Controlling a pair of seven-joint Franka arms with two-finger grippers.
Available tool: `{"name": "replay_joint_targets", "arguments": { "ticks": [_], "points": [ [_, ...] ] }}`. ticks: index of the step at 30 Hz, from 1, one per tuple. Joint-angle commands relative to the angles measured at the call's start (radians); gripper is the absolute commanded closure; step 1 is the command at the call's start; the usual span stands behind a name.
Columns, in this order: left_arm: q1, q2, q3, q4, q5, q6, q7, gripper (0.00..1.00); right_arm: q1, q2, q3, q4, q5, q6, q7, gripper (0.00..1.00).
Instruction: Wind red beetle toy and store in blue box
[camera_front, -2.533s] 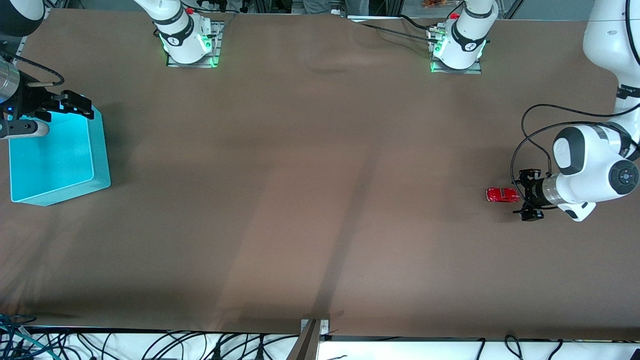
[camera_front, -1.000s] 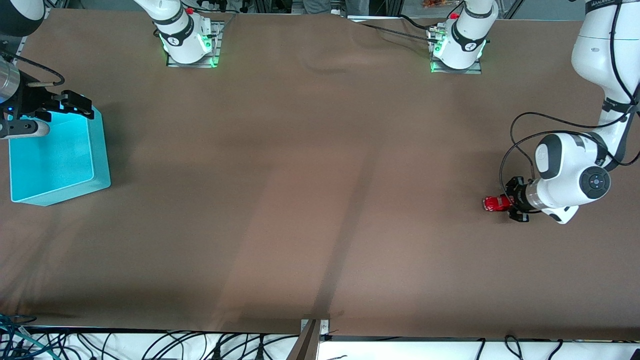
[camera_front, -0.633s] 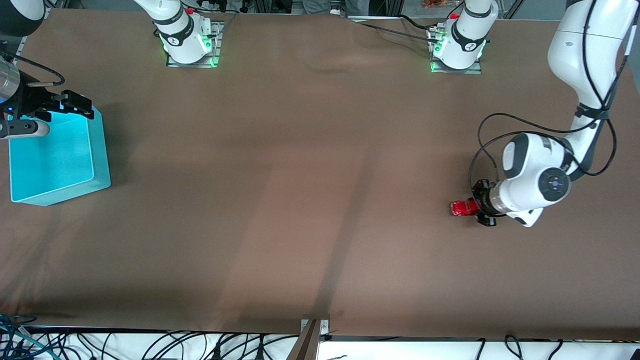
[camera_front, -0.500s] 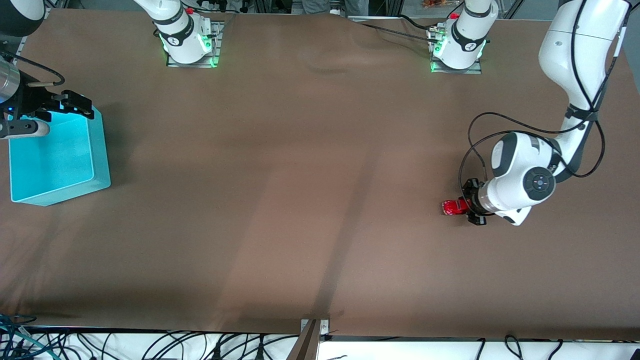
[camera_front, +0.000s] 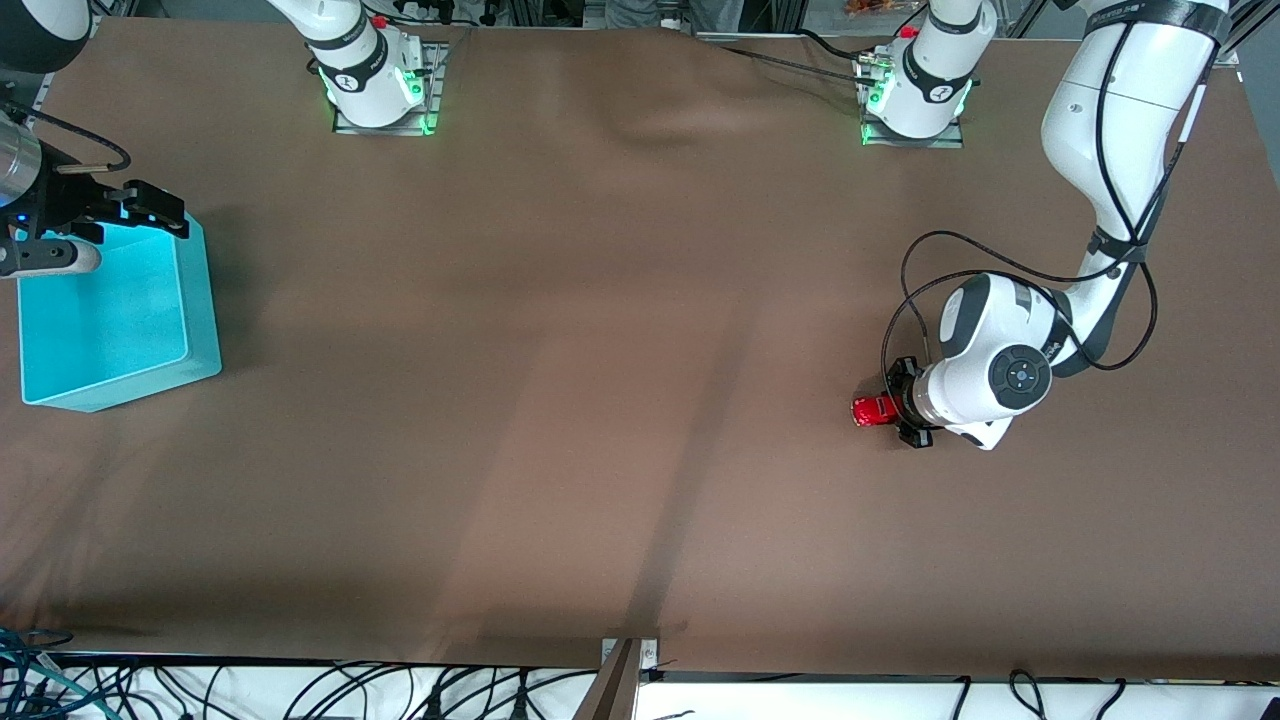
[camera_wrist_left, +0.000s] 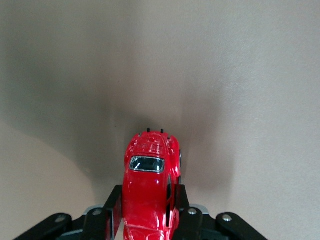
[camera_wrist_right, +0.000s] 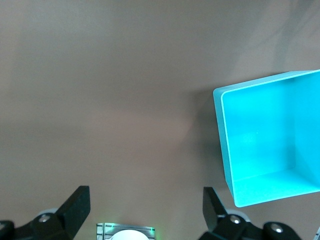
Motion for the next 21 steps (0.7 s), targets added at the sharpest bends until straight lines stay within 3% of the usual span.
{"name": "replay_joint_targets", "arguments": {
  "ticks": [1, 21],
  "points": [
    [0.014, 0.020, 0.004, 0.033, 0.025, -0.014, 0.038, 1.00, 0.004, -0.004, 0.002, 0.011, -0.016, -0.017, -0.010, 0.00],
    [0.117, 0.031, 0.007, 0.033, 0.021, -0.056, 0.245, 1.00, 0.004, -0.004, 0.002, 0.009, -0.016, -0.017, -0.012, 0.00]
  ]
}}
